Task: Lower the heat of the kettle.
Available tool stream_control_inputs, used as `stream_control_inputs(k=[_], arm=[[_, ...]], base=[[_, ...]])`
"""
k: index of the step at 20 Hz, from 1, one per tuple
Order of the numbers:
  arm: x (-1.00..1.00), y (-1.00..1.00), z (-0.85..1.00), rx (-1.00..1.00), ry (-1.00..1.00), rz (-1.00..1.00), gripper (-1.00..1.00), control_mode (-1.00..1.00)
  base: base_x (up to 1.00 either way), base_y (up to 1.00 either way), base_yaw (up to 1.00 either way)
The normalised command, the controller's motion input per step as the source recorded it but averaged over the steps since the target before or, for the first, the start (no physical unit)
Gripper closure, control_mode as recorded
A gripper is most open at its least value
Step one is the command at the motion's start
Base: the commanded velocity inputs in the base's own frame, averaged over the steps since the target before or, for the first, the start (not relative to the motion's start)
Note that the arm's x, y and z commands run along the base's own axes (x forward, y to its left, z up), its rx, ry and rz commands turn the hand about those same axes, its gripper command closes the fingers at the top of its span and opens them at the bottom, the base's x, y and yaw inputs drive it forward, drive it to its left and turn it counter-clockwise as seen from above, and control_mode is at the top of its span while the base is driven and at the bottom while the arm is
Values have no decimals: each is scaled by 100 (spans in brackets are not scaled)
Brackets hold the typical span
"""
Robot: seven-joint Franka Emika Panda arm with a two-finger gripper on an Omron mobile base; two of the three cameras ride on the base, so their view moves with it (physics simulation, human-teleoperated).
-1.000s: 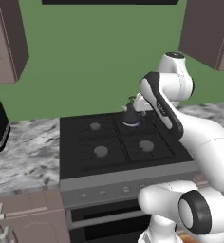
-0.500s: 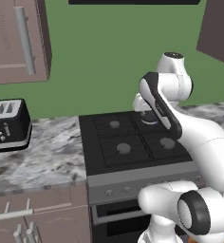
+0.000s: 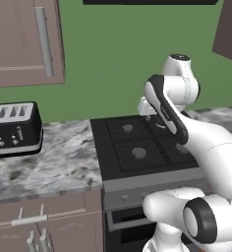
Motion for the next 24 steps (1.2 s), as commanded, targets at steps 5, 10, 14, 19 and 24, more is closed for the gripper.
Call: stream_control_inputs(k=[5, 10, 14, 19, 24], arm=[[0, 0, 0, 0, 0, 0, -100, 100], [0, 0, 0, 0, 0, 0, -100, 100], [0, 0, 0, 0, 0, 0, -100, 100], [0, 0, 0, 0, 0, 0, -100, 100], [0, 0, 0, 0, 0, 0, -100, 100]], base=[[21, 25, 0], [32, 13, 0], [40, 12, -3], [38, 24, -4], [13, 37, -4]])
